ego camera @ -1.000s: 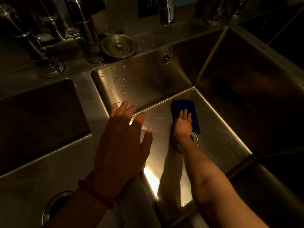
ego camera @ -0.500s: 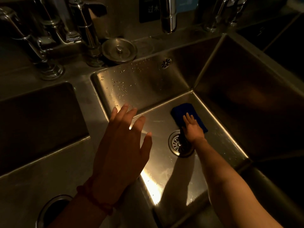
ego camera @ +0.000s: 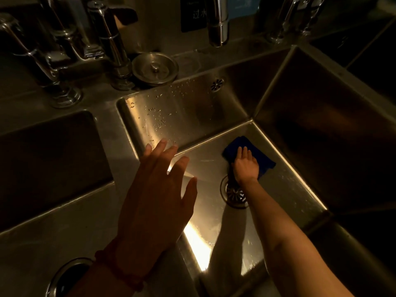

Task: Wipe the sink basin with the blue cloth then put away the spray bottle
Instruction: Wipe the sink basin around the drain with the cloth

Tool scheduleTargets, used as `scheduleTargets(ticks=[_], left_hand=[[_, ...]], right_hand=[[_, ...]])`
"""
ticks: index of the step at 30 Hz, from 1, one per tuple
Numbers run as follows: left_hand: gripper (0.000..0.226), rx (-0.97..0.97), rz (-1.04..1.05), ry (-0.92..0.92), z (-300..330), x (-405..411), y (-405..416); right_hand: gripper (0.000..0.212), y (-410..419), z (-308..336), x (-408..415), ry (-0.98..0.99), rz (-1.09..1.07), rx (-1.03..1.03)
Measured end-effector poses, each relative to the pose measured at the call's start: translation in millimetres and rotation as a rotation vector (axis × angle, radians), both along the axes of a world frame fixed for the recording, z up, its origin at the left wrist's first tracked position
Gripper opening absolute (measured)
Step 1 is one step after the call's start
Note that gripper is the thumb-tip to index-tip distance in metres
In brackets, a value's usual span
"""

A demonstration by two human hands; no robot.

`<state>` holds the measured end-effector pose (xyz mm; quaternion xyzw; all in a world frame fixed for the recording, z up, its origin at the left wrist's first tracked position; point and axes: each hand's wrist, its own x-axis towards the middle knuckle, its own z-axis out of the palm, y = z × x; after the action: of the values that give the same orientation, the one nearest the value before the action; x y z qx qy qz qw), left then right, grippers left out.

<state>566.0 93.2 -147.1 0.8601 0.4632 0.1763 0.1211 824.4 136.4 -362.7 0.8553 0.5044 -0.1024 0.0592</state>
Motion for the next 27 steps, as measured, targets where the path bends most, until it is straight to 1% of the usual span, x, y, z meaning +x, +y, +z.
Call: scheduleTargets(ticks=[4, 8, 11, 16, 18, 22, 23, 25, 27], left_hand=[[0.053, -0.009, 0.008, -0.006, 0, 0, 0], [0.054, -0.008, 0.009, -0.018, -1, 0, 0], [0.054, -0.002, 0.006, -0.029, -2, -1, 0], [0.051, 0.054, -0.021, -0.037, -4, -2, 0], [0.051, 0.092, -0.03, -0.04, -5, -1, 0], [0.054, 0.117, -0.036, -0.039, -6, -1, 1], [0.052, 0.111, -0.033, -0.04, -6, -1, 1], [0.051, 0.096, -0.027, -0.041, -6, -1, 2], [0.051, 0.09, -0.027, -0.041, -5, -1, 2]], right_hand=[[0.06, 0, -1, 0, -0.034, 0.023, -0.018], [0.061, -21, -5, 17, -0.054, 0.148, -0.016], [0.061, -39, -4, 31, -0.088, 0.233, -0.054], [0.061, -52, 0, 37, -0.096, 0.234, -0.114], [0.063, -49, 3, 32, -0.063, 0.197, -0.091], [0.059, -30, 6, 5, 0.049, -0.007, 0.09], [0.061, -23, 6, -3, 0.063, -0.054, 0.088], [0.066, -12, 2, -15, 0.07, -0.13, 0.021], [0.065, -5, -3, -19, 0.054, -0.174, -0.035]])
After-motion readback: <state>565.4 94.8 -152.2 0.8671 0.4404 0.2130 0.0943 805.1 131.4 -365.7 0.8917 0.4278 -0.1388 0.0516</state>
